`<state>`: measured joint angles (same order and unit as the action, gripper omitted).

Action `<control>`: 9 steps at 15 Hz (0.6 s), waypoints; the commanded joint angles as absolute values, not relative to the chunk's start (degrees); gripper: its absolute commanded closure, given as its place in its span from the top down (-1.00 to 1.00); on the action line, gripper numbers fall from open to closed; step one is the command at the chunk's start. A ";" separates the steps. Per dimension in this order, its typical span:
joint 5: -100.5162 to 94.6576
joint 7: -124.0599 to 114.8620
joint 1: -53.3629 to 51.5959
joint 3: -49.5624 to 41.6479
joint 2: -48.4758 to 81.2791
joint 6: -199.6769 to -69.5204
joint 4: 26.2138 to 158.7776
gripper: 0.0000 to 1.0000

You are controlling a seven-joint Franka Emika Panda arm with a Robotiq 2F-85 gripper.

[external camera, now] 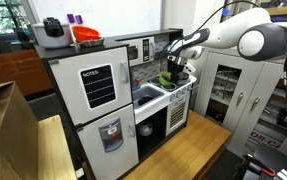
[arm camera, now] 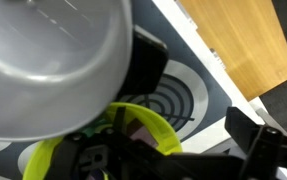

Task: Move the yellow basket forward

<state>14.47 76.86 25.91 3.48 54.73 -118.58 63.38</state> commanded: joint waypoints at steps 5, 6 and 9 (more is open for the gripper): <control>11.62 76.09 25.05 2.46 59.02 -112.40 54.93 1.00; 11.75 76.13 24.94 2.66 59.16 -113.86 54.82 1.00; 13.68 79.73 25.67 4.71 59.15 -120.73 55.05 1.00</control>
<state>12.84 77.17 25.38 3.54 57.95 -116.95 57.11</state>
